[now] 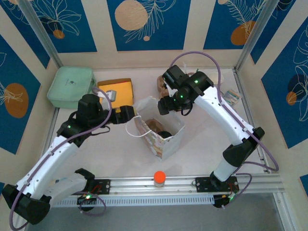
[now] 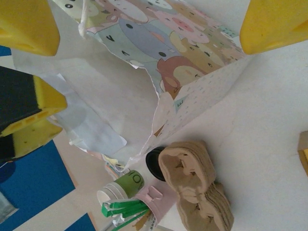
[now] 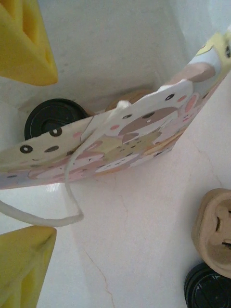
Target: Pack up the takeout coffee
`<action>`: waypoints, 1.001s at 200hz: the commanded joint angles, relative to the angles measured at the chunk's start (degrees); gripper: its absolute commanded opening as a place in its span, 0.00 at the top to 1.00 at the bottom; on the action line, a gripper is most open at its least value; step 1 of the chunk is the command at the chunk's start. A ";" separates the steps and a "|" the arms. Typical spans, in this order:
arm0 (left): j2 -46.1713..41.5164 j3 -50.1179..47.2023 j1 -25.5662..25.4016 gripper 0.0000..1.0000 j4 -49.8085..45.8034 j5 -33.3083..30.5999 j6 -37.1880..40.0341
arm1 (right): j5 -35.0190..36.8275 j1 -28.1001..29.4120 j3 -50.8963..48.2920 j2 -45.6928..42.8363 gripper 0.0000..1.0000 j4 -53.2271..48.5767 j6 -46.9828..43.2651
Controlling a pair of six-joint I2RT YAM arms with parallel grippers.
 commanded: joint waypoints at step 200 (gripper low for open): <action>12.13 7.90 -2.13 0.07 6.51 3.75 3.24 | -1.66 -3.22 -9.04 -6.81 0.95 2.98 4.92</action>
